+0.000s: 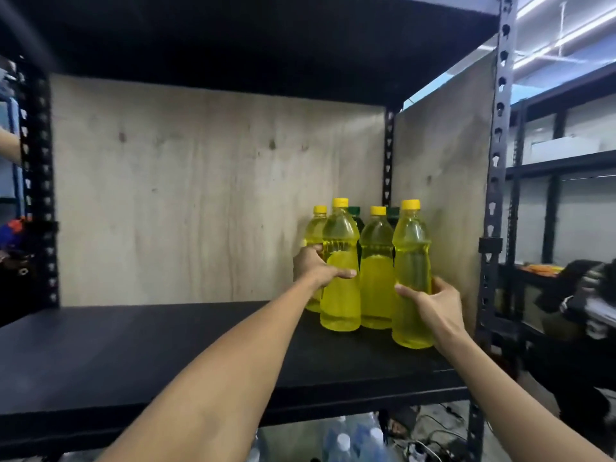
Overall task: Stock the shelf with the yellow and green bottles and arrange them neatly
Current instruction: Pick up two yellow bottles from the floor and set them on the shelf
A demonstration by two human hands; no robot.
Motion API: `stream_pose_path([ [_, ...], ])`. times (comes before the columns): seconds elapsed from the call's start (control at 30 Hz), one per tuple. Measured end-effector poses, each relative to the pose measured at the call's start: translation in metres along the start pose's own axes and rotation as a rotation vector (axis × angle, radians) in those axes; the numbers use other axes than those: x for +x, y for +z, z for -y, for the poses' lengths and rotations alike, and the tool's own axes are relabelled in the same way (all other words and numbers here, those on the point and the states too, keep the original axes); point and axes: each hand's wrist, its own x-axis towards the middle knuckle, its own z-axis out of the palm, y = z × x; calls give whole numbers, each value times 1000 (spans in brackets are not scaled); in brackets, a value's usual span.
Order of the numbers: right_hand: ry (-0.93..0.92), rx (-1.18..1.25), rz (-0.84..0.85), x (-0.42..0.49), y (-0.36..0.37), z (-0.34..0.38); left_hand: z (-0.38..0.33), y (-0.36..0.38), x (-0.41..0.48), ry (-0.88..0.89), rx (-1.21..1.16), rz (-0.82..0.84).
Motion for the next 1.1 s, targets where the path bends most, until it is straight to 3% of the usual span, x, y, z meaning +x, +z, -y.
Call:
stream_pose_path([
  [0.33, 13, 9, -19, 28, -8, -29, 28, 16, 35, 21, 6, 53],
  [0.73, 37, -182, 0, 10, -12, -26, 37, 21, 7, 9, 42, 110],
  [0.97, -11, -355, -60, -64, -18, -3, 39, 0, -57, -153, -81, 214],
  [1.1, -111, -370, -19, -139, -18, 8, 41, -28, -135, -80, -117, 202],
])
